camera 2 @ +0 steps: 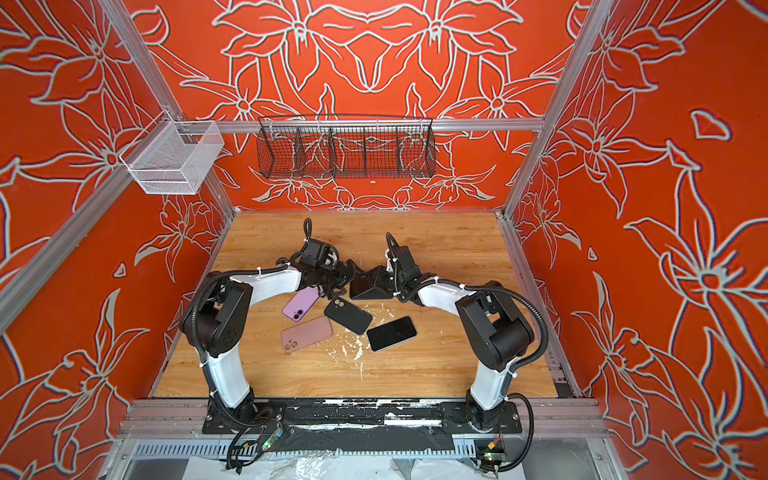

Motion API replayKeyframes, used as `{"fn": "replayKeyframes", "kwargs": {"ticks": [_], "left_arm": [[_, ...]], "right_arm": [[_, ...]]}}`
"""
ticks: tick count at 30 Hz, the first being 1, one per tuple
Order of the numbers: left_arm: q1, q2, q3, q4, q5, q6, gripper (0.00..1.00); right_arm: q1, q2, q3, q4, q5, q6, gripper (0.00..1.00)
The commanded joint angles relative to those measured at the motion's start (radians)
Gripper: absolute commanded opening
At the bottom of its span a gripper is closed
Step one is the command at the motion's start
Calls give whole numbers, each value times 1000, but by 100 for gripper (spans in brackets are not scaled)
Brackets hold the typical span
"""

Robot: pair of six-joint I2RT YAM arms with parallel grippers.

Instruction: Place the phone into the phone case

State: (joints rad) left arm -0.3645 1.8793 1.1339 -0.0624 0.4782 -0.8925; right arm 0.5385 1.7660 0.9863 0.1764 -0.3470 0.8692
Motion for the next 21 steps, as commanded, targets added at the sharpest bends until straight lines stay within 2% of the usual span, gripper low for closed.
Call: {"fn": "replayKeyframes", "kwargs": {"ticks": [1,10,21], "left_arm": [[2,26,-25,61,19,-21,97],[-5,53,-40,112,33,-43,97],[-7,68,-19,128,40,-46,97]], "right_arm": [[4,37,-31,-52,-13,36,0],[1,42,-34,-137,10,50,0],[-5,85,-51,-148,10,51,0]]}}
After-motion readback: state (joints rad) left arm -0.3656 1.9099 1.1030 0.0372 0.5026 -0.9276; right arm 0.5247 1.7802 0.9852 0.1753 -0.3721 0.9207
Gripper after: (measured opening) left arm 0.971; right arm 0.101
